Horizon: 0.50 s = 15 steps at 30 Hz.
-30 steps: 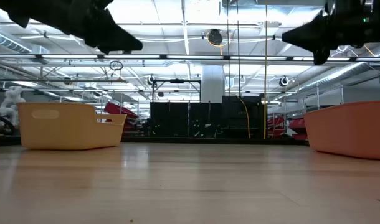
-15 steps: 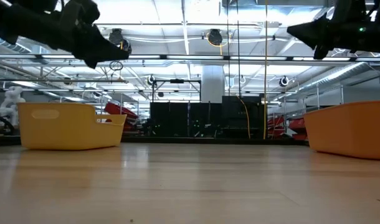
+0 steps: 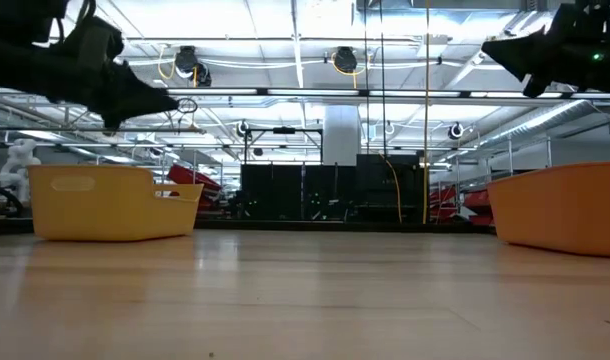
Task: Sort batteries
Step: Return to Home Position
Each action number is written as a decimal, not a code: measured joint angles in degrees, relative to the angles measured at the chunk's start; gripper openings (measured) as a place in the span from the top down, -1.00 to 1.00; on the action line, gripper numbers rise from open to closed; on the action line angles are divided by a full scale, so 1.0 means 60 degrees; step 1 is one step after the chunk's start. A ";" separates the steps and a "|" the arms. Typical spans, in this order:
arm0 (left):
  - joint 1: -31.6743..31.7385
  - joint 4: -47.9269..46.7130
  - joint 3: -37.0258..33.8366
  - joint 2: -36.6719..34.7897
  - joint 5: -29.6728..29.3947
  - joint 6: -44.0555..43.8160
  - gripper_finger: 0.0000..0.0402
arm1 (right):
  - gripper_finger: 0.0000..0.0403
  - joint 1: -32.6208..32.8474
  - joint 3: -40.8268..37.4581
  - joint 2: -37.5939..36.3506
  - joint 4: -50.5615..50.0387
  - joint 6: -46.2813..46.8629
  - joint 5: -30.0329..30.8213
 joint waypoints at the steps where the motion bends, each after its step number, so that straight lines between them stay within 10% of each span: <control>1: 0.0003 -0.0155 -0.0085 -0.0149 -0.0070 -0.0111 0.96 | 1.00 -0.0046 0.0000 -0.0086 -0.0152 0.0024 0.0003; 15: -0.0217 -0.1004 -0.0618 -0.0947 -0.0393 -0.0667 0.96 | 1.00 -0.0077 0.0022 -0.0399 -0.0291 0.0407 -0.0981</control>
